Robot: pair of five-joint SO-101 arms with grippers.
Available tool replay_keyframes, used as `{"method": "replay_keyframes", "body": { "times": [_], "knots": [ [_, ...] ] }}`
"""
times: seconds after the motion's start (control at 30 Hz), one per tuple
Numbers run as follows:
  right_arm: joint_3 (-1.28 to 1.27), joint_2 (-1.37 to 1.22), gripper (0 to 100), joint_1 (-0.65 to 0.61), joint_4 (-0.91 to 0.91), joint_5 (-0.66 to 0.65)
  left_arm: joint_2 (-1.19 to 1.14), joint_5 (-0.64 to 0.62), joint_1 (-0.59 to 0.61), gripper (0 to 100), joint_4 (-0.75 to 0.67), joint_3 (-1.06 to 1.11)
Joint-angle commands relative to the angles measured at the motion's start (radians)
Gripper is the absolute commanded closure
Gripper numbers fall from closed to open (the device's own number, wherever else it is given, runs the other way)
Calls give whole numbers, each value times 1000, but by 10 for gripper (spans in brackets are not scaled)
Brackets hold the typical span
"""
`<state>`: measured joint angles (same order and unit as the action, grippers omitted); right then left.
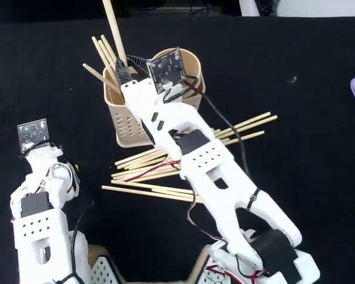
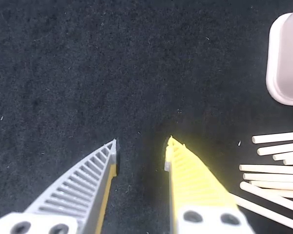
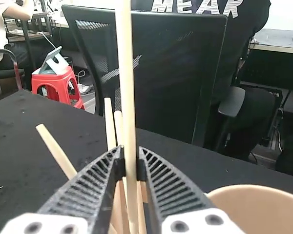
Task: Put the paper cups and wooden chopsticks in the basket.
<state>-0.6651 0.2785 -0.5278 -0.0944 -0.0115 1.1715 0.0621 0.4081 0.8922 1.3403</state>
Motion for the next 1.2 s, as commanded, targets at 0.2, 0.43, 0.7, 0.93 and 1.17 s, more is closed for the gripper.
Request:
{"method": "replay_keyframes", "body": {
  "times": [0.2,0.43,0.7,0.93,1.17],
  "knots": [
    [4,21,987,-6,6,0,9,-12,2,830,-15,-12],
    [96,120,987,-29,130,0,9,-12,2,830,-15,-12],
    [77,122,987,-78,189,-2,9,-12,2,830,-15,-12],
    [64,68,987,-51,187,-2,9,-12,2,830,-15,-12],
    [61,12,987,-60,161,-2,9,-12,2,830,-15,-12]
  ]
}}
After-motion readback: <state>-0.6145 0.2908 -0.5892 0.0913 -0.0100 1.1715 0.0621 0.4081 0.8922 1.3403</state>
